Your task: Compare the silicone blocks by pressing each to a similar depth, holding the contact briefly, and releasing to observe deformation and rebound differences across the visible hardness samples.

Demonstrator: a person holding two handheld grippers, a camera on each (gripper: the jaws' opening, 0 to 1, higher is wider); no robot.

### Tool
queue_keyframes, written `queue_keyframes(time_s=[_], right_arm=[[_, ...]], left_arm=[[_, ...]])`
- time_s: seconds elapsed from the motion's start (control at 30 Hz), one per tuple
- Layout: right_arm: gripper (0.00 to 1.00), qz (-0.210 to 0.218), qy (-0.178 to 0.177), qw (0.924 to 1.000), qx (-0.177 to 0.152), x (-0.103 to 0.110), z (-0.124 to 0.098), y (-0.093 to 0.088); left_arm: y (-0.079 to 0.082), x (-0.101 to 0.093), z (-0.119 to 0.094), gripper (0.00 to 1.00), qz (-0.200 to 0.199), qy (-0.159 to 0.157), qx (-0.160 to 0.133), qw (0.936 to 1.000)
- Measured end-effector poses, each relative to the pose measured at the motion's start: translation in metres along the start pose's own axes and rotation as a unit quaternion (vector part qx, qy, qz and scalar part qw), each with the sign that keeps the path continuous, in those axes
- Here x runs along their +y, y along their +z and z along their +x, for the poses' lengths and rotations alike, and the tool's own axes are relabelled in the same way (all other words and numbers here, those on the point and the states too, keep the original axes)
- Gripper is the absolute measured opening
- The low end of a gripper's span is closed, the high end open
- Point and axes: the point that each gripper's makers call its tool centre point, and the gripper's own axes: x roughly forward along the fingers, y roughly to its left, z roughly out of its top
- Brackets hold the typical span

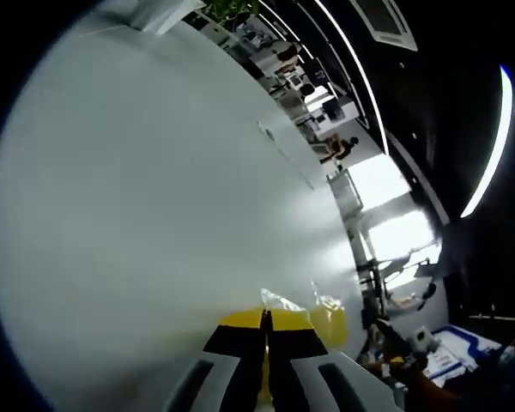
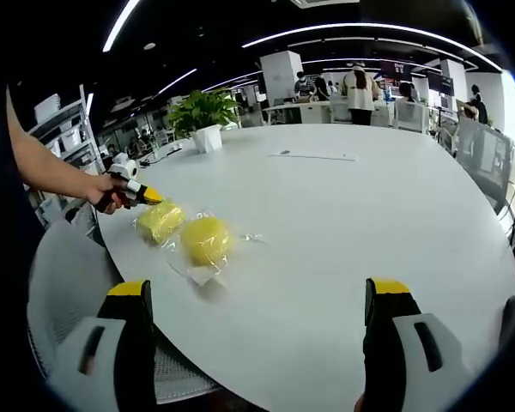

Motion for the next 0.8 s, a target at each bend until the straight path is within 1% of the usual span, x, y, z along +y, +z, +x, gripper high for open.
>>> queue_keyframes(time_s=[0.03,0.07,0.1,0.13,0.2,0.3,0.33,0.37,0.4,0.63,0.7,0.8], right_arm=[[0.96,0.000,0.000,1.0000,0.000,0.000,0.000,0.000],[0.96,0.001,0.000,1.0000,0.000,0.000,0.000,0.000],[0.96,0.000,0.000,1.0000,0.000,0.000,0.000,0.000],[0.96,0.001,0.000,1.0000,0.000,0.000,0.000,0.000],[0.96,0.001,0.000,1.0000,-0.001,0.000,0.000,0.000],[0.96,-0.001,0.002,1.0000,0.002,0.001,0.000,-0.001],[0.96,-0.001,0.002,1.0000,0.002,0.002,0.001,-0.001],[0.96,-0.001,0.002,1.0000,0.002,0.002,0.000,0.000],[0.96,-0.001,0.002,1.0000,0.001,0.002,0.000,0.001],[0.96,0.003,0.002,1.0000,-0.009,0.001,0.002,0.005],[0.96,0.000,0.003,0.9999,-0.010,0.001,0.003,0.007],[0.96,-0.002,0.006,0.9999,-0.012,0.003,0.003,0.010]], left_arm=[[0.000,-0.001,0.000,0.00,-0.003,-0.002,0.001,1.0000],[-0.002,-0.004,0.000,0.00,-0.027,-0.011,0.004,0.9996],[-0.002,-0.006,0.000,0.00,-0.037,-0.014,0.004,0.9992],[-0.002,-0.004,-0.001,0.00,-0.028,-0.011,0.003,0.9996],[-0.002,-0.005,0.000,0.00,-0.027,-0.009,0.001,0.9996],[-0.002,-0.006,0.000,0.00,-0.034,-0.009,0.000,0.9994],[-0.002,-0.008,0.000,0.00,-0.038,-0.012,-0.001,0.9992],[-0.002,-0.012,0.000,0.00,-0.050,-0.020,0.001,0.9985],[-0.001,-0.012,0.000,0.00,-0.047,-0.019,0.000,0.9987],[0.010,-0.037,-0.005,0.00,-0.024,-0.039,-0.021,0.9987],[0.012,-0.042,-0.005,0.00,-0.017,-0.042,-0.022,0.9987],[0.015,-0.054,-0.007,0.00,0.012,-0.049,-0.022,0.9985]])
